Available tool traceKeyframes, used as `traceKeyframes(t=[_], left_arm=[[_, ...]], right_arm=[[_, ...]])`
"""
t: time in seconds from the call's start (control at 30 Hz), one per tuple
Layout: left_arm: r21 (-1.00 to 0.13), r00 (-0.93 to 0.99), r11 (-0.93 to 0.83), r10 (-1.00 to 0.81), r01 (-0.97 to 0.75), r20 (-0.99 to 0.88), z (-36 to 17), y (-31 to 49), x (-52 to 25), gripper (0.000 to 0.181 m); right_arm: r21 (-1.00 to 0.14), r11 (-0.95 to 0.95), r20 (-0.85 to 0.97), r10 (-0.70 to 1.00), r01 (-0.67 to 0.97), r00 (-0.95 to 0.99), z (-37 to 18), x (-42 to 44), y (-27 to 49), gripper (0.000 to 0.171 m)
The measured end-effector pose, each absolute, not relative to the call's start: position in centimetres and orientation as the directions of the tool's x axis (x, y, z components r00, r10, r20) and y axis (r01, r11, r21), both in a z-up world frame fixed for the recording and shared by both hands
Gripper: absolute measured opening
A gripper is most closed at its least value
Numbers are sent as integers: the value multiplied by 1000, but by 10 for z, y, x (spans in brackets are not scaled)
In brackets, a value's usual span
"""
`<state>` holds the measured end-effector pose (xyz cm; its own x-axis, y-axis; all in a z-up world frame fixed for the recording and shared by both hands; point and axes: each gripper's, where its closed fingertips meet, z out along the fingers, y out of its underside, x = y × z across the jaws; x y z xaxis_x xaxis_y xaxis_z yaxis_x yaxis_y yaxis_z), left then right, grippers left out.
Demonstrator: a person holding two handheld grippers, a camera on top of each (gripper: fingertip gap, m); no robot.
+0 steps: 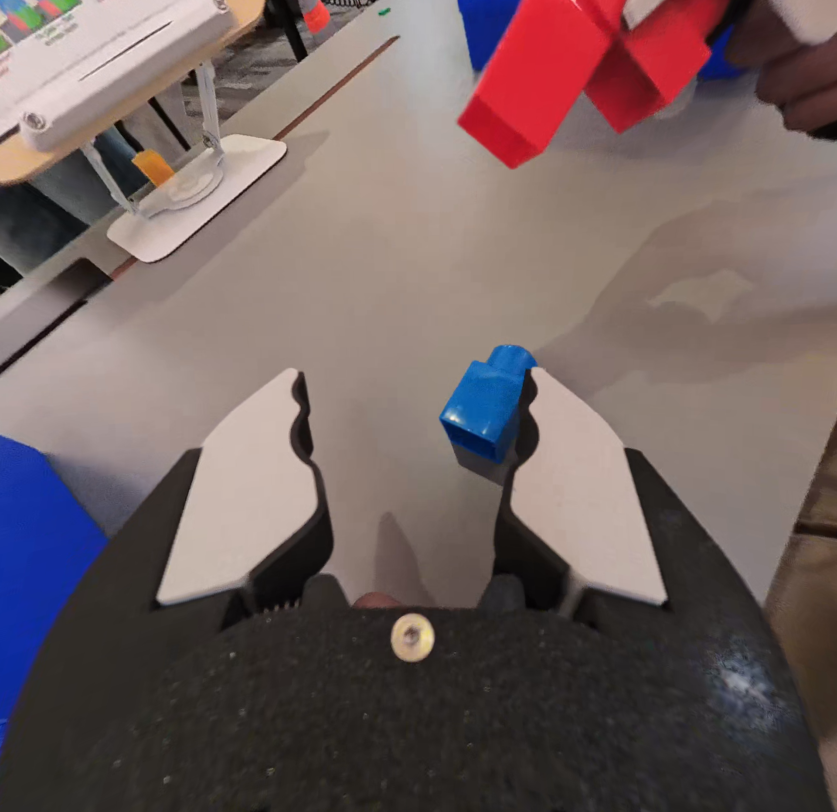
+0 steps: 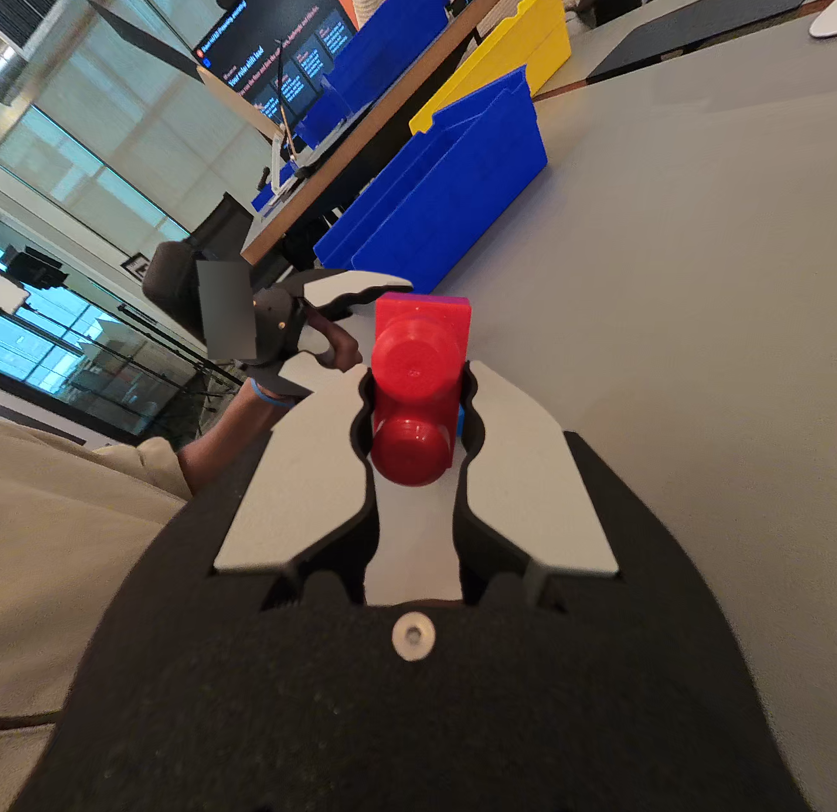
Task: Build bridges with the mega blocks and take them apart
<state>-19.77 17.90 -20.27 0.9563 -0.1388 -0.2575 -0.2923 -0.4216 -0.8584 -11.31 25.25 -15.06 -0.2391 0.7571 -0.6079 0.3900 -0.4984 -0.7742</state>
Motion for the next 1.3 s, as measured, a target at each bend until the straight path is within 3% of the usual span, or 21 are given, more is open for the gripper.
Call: traceKeyframes(t=[0.1, 0.6, 0.83, 1.3], left_arm=[[-885, 971, -400, -115, -238, -209, -201, 173, -196, 86], [-837, 945, -442, -102, -324, -312, -205, 171, -199, 81], [-811, 925, -452, -106, -372, -366, -207, 180, -199, 73], [-792, 916, -471, -100, -388, -389, -209, 179, -201, 72]], right_arm=[[-760, -524, -631, 736, 385, -245, -152, -107, 255, 36], [-778, -461, -582, 784, 427, -216, -160, -109, 254, 36], [-810, -214, -385, 897, 546, -219, -180, -127, 241, 36], [-790, -83, -307, 911, 608, -275, -192, -151, 223, 36]])
